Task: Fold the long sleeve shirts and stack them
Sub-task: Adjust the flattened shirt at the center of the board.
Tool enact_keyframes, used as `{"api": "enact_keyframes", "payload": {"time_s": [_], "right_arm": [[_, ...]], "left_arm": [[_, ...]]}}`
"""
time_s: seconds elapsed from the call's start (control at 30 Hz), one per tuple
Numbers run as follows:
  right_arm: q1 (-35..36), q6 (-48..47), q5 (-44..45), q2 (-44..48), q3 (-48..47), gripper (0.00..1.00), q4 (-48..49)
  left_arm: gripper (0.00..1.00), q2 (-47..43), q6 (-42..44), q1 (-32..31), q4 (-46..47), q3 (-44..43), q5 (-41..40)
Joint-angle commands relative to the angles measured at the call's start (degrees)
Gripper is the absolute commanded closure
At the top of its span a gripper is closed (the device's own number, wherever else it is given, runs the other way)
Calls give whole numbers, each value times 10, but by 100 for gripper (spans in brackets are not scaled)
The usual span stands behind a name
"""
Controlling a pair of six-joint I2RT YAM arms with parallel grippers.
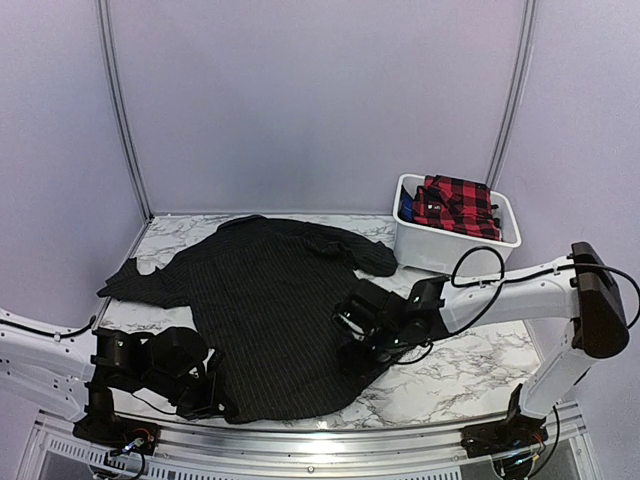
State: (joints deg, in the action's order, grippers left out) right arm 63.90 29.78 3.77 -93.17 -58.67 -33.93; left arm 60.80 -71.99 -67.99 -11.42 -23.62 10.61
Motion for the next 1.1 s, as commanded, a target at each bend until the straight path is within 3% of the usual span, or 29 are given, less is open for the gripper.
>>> {"api": "enact_keyframes", "payload": {"time_s": [0.0,0.17,0.3,0.4,0.53,0.63,0.77,0.93,1.07], "right_arm": [[-82,-14,30,25,7,35,11],[-137,-14,41,29,67,40,56],[-144,0,51,34,109,47,72],[-144,9,54,40,139,47,80],[-144,17,64,49,164,48,73],[-146,19,82,76,178,48,55],[-147,15,83,109,171,45,42],[-146,2,82,132,124,42,44],[-146,-17,82,138,92,42,57]], "left_arm": [[100,-4,-12,-22,-46,5,44],[95,-18,-9,-23,-73,2,41],[77,-22,-7,-23,-88,-12,32],[55,-23,7,-21,-128,-46,1],[39,-30,41,7,-200,-112,-58],[38,-40,81,63,-234,-150,-86],[32,-31,171,183,-283,-201,-128],[30,19,260,329,-306,-269,-230],[30,84,303,405,-302,-325,-363]]}}
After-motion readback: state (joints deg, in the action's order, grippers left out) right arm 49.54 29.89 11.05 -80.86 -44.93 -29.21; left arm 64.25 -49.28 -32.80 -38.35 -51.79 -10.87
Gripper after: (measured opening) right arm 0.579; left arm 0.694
